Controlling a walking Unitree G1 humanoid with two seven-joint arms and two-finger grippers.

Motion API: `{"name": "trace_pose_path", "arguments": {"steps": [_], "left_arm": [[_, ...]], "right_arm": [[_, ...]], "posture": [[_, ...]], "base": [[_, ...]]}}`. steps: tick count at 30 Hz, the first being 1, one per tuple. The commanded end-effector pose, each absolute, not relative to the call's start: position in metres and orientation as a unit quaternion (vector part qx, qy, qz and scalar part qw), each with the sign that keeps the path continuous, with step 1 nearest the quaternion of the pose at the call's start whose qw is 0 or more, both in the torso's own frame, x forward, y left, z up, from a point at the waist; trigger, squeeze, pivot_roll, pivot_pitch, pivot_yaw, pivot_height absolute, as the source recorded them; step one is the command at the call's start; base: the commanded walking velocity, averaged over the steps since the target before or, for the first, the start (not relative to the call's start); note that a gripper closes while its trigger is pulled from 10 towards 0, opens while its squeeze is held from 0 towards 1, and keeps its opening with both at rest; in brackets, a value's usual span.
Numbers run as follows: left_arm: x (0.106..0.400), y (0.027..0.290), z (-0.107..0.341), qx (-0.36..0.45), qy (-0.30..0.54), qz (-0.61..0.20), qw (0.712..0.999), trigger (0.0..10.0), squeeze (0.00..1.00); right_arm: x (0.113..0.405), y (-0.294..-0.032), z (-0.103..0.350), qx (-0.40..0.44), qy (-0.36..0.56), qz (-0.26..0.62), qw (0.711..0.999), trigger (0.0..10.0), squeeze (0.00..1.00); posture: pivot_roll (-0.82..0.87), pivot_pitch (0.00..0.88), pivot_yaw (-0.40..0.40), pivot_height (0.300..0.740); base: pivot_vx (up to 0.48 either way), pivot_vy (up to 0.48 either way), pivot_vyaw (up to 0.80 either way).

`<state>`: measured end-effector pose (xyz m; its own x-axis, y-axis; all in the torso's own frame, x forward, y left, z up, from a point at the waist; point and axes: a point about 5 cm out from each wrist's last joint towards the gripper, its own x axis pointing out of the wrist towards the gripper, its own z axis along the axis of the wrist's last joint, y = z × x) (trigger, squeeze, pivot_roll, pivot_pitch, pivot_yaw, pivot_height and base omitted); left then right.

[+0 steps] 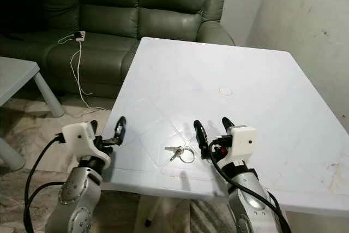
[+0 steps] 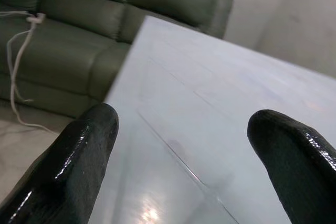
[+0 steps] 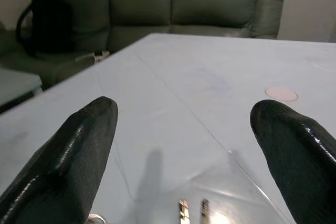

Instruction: Hang keys on a hook

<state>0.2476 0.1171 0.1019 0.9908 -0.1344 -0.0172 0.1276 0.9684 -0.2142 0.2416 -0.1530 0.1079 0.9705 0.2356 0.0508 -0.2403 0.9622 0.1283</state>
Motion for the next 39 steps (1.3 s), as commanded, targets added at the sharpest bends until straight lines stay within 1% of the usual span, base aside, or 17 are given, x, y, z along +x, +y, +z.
{"name": "trace_pose_path", "arguments": {"steps": [1,3,7,11,15,20,26,31,35,39], "left_arm": [[0.244,0.109,0.104,-0.082,0.015,-0.100,0.991,10.0,0.00],[0.240,0.103,0.102,-0.066,0.019,-0.128,0.989,10.0,0.00],[0.237,0.098,0.102,-0.053,0.017,-0.150,0.987,10.0,0.00],[0.232,0.094,0.101,-0.043,0.020,-0.174,0.984,10.0,0.00],[0.230,0.093,0.102,-0.035,0.020,-0.187,0.982,10.0,0.00],[0.228,0.091,0.102,-0.033,0.020,-0.197,0.980,10.0,0.00],[0.228,0.089,0.104,-0.032,0.019,-0.205,0.978,10.0,0.00],[0.225,0.085,0.104,-0.005,0.017,-0.226,0.974,10.0,0.00],[0.224,0.083,0.104,-0.002,0.019,-0.234,0.972,10.0,0.00],[0.223,0.082,0.103,-0.002,0.022,-0.237,0.971,10.0,0.00]], "right_arm": [[0.243,-0.155,0.108,0.051,-0.008,0.124,0.991,10.0,0.00],[0.243,-0.156,0.107,0.048,-0.001,0.125,0.991,10.0,0.00],[0.243,-0.158,0.104,0.043,0.012,0.121,0.992,10.0,0.00],[0.235,-0.157,0.096,0.044,0.036,0.134,0.989,10.0,0.00],[0.225,-0.154,0.089,0.043,0.062,0.159,0.984,10.0,0.00],[0.221,-0.156,0.085,0.039,0.080,0.168,0.982,10.0,0.00],[0.219,-0.157,0.086,0.048,0.086,0.166,0.981,10.0,0.00],[0.216,-0.156,0.083,0.050,0.110,0.161,0.980,10.0,0.00],[0.215,-0.156,0.083,0.048,0.113,0.166,0.978,10.0,0.00],[0.215,-0.158,0.081,0.051,0.122,0.149,0.980,10.0,0.00]], "posture": [[-0.01,0.001,-0.094,0.740],[-0.01,0.004,-0.094,0.740],[-0.01,0.010,-0.091,0.740],[-0.01,0.023,-0.084,0.740],[-0.01,0.033,-0.080,0.740],[-0.02,0.041,-0.074,0.740],[-0.02,0.050,-0.070,0.740],[-0.02,0.055,-0.069,0.740],[-0.02,0.058,-0.070,0.740],[-0.02,0.060,-0.071,0.740]], "base": [[0.000,0.000,0.00],[0.000,0.000,0.00],[0.000,0.000,0.00],[0.000,0.000,0.00],[0.000,0.000,0.00],[0.000,0.000,0.00],[0.000,0.000,0.00],[0.000,0.000,0.00],[0.000,0.000,0.00],[0.000,0.000,0.00]]}}
